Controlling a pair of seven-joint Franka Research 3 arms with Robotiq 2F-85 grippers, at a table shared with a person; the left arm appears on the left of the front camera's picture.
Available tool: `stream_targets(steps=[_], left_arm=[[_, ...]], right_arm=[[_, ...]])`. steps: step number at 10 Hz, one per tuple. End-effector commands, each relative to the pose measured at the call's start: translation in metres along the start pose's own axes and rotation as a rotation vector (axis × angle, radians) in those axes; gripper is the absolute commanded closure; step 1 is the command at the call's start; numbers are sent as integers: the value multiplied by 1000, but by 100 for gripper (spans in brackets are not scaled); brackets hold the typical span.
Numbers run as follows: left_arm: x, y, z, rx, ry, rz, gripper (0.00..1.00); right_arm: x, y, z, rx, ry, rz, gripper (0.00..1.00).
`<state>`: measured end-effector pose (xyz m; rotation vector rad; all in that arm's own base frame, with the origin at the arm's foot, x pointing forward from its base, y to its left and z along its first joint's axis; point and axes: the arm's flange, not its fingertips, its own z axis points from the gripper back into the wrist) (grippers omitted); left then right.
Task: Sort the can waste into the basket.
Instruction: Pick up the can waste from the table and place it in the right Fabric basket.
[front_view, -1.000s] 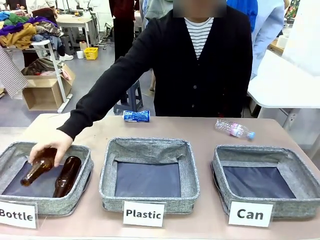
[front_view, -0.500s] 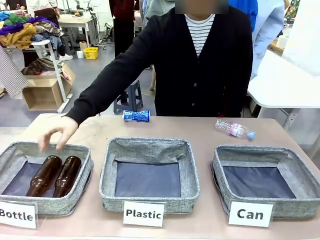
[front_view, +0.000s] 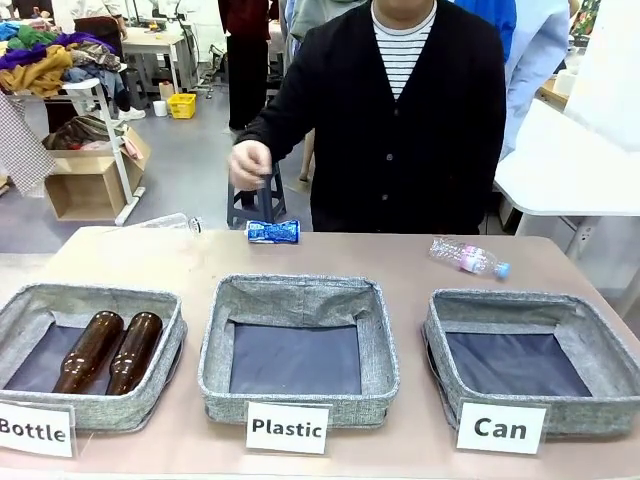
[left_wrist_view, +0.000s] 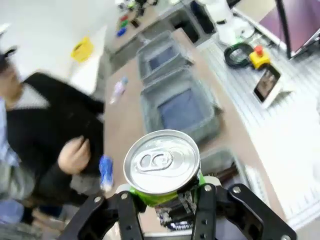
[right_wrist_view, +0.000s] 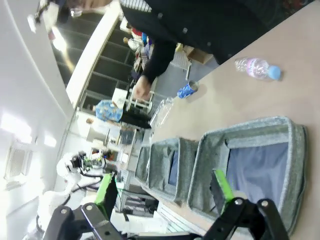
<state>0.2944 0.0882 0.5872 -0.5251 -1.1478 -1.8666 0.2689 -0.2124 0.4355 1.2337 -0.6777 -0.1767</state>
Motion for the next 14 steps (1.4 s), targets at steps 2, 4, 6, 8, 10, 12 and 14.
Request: stream_targets(steps=[2,4,6,8,10,12,14], left_arm=[[68,56,-151,-1,-185,105,62],[109,78,-249,-31,-272,120,62],[148,99,-355,-23,-275,189,62],[154,131,-456,39,-171,321,62],[156,151,-537,54,-140,424,62],[174,141,-587,16,-123,352,62],[164,127,-632,-3,-69,294,62]], right_arm=[[-19,56,50,-201,232,155,0],[-22,68,96,-334,275,198,0],[-22,51,132,-403,181,127,0],[-28,68,124,-395,219,160,0],[-28,68,124,-395,219,160,0],[-28,68,124,-395,219,160,0],[-28,68,124,-395,219,160,0]])
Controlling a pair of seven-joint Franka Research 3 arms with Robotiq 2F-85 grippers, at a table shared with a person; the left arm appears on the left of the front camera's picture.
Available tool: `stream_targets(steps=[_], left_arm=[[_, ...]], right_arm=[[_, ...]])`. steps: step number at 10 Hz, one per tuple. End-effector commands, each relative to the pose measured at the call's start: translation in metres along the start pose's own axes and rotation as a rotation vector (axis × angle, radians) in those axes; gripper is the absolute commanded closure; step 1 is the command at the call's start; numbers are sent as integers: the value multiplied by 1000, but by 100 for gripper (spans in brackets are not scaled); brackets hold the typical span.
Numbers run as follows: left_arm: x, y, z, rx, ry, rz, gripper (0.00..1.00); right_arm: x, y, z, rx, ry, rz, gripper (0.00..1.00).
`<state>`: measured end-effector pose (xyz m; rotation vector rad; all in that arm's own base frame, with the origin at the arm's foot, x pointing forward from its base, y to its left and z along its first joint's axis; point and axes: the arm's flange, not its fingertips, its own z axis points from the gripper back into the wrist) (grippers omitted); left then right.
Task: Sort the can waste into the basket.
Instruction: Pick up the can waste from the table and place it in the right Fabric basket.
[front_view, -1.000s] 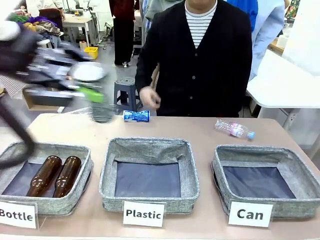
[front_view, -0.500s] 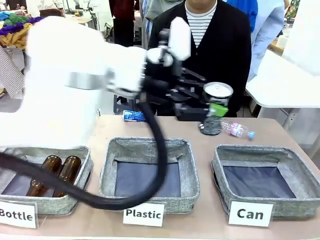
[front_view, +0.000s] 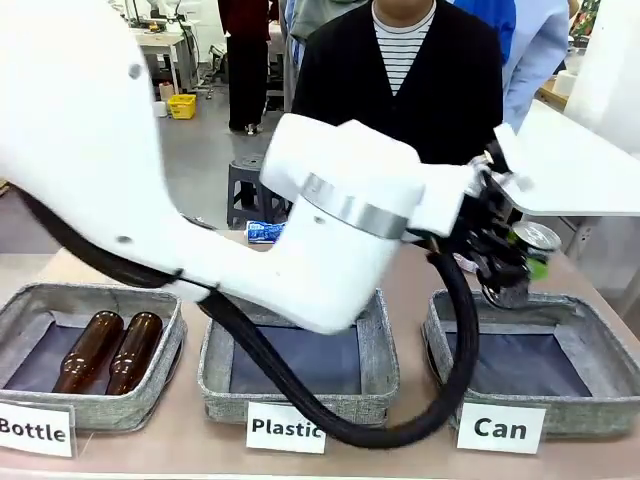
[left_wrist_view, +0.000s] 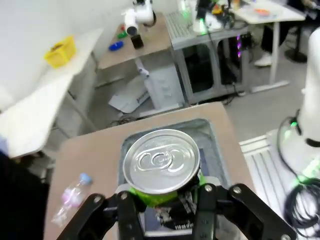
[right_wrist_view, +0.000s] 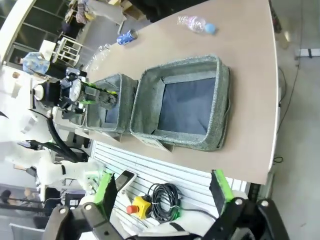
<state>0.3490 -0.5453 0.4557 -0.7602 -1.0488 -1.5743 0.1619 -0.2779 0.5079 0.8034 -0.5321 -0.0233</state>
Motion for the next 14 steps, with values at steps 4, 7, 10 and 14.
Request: stream_targets(steps=[4,7,10,14], left_arm=[[-10,-7,-19,-27,24,-24,62],[-16,-6,-27,-54,47,-41,62],[-19,-11,-33,-45,53,-113,0],[-21,-9,-33,-31,-1,-117,0]], right_arm=[[-1,1,-1,-6,8,-17,0],[-1,1,-1,-6,8,-17,0],[-1,1,-1,-6,8,-17,0],[-1,1,-1,-6,8,-17,0]])
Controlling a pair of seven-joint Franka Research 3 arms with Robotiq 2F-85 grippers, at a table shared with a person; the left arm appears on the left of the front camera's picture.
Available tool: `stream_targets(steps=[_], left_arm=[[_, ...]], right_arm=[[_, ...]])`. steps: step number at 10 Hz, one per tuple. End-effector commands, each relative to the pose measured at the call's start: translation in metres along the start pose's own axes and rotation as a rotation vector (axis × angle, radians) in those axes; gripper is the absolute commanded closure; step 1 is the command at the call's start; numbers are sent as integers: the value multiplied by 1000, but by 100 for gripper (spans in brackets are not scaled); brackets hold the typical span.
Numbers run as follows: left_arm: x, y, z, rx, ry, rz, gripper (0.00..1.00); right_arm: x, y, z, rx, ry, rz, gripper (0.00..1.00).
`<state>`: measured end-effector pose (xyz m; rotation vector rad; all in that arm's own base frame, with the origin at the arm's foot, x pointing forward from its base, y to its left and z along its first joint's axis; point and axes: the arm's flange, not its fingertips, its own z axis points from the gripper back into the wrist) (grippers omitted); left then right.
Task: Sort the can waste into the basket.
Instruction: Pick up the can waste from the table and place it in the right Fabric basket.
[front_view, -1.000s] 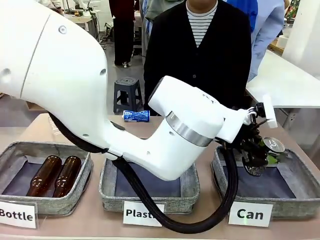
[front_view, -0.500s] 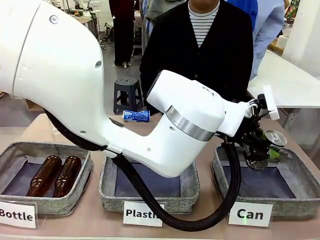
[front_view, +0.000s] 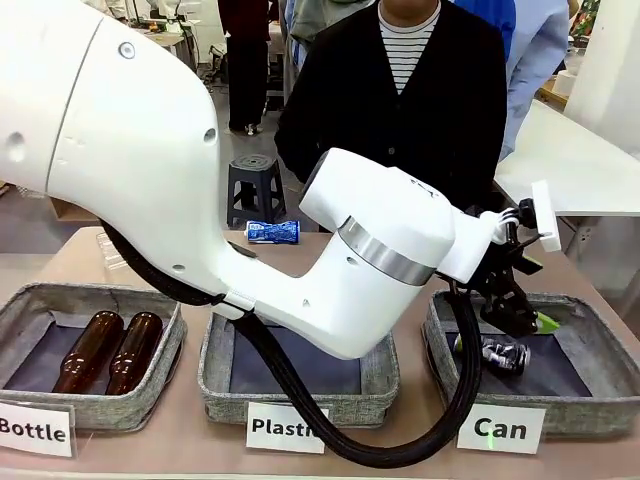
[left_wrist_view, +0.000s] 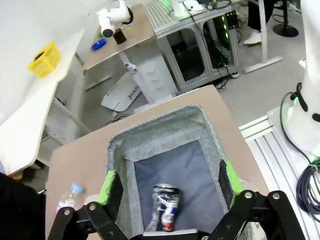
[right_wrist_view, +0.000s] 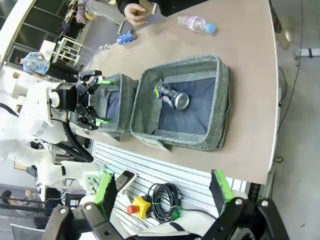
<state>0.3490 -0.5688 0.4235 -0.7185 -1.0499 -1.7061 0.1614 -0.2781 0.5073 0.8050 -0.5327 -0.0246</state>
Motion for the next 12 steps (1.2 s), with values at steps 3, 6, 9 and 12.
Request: stream_targets(steps=[3,6,9,12], left_arm=[[8,-17,40,-43,32,108,0],[14,-15,176,-25,138,459,0],[-12,23,321,168,37,798,0],[-91,33,458,175,-37,1069,0]], right_arm=[[0,0,0,0,0,0,0],[28,18,-25,53,-24,-14,0],[61,79,-116,68,86,65,0],[98,114,-193,228,74,97,0]])
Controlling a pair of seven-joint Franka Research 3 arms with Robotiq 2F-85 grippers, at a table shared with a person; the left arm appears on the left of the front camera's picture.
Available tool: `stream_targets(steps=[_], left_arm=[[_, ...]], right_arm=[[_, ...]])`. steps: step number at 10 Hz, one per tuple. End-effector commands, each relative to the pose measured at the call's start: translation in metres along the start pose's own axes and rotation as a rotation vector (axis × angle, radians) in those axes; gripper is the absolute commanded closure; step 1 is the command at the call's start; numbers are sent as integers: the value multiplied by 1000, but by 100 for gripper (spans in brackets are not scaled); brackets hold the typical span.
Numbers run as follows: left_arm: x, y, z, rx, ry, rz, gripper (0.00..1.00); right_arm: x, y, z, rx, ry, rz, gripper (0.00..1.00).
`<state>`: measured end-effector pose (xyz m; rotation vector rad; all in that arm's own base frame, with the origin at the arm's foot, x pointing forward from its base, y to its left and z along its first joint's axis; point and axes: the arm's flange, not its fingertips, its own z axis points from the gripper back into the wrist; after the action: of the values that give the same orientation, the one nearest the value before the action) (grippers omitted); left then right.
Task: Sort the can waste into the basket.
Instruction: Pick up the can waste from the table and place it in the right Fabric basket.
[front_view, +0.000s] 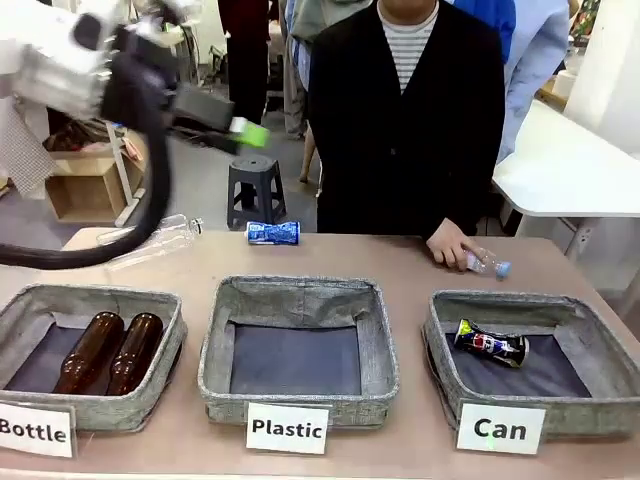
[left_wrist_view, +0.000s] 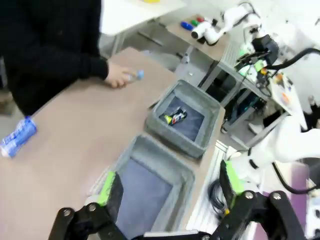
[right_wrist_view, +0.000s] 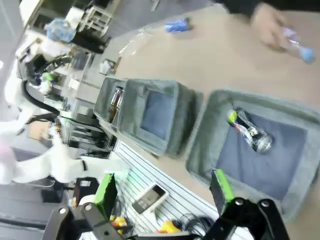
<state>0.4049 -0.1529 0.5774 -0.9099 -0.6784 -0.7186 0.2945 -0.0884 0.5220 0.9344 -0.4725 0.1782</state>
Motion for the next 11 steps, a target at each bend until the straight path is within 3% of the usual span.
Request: stream_targets(steps=[1,4,6,7,8,9,11], left_arm=[[-39,53,64,-120,12,192,0],[-126,163,151,-322,-122,449,0],[-187,215,169,-419,-264,576,0],[-208,231,166,-439,-327,627,0],[-223,240,160,-430,-331,603,0],[-219,215,177,-403,-264,606,0],[-219,215,177,-403,-264,606,0]], right_arm=[[28,-8,-25,92,-78,-23,0],[55,-33,-53,187,-201,-59,0],[65,-53,-59,177,-260,-175,0],[48,-36,-52,175,-183,-106,0],[48,-36,-52,175,-183,-106,0],[48,-36,-52,175,-183,-106,0],[48,-36,-52,175,-183,-106,0]])
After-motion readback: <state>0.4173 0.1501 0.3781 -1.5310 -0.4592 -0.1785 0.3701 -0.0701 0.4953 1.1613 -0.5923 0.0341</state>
